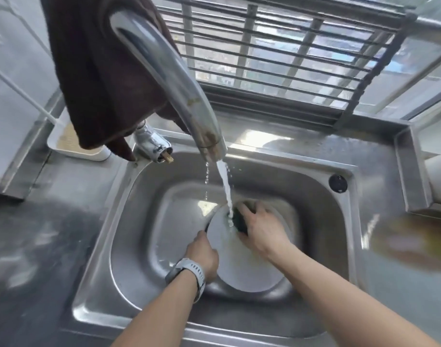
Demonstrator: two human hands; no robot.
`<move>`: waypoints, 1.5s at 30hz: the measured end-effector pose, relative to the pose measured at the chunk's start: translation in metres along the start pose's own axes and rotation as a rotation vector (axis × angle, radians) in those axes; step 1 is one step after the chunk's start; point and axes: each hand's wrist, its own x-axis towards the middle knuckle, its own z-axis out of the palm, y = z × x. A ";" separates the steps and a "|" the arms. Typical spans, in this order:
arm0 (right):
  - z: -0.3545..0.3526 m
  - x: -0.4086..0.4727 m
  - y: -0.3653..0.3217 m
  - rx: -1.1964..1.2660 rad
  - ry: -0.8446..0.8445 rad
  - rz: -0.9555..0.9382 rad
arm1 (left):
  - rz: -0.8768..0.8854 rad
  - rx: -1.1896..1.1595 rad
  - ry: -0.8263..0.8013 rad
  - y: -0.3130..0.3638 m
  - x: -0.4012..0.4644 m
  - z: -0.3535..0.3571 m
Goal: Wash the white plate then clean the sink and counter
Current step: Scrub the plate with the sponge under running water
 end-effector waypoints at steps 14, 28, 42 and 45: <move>-0.001 -0.001 -0.009 0.002 0.015 0.054 | 0.008 -0.019 -0.041 0.002 0.004 -0.007; -0.001 -0.018 0.011 -0.003 0.011 0.114 | -0.052 -0.258 -0.206 -0.021 0.052 -0.003; 0.006 -0.054 0.018 -0.042 -0.015 0.125 | -0.004 -0.084 -0.060 0.006 0.013 -0.016; 0.014 -0.054 -0.012 0.061 -0.043 0.001 | -0.015 -0.038 -0.077 0.003 0.012 -0.010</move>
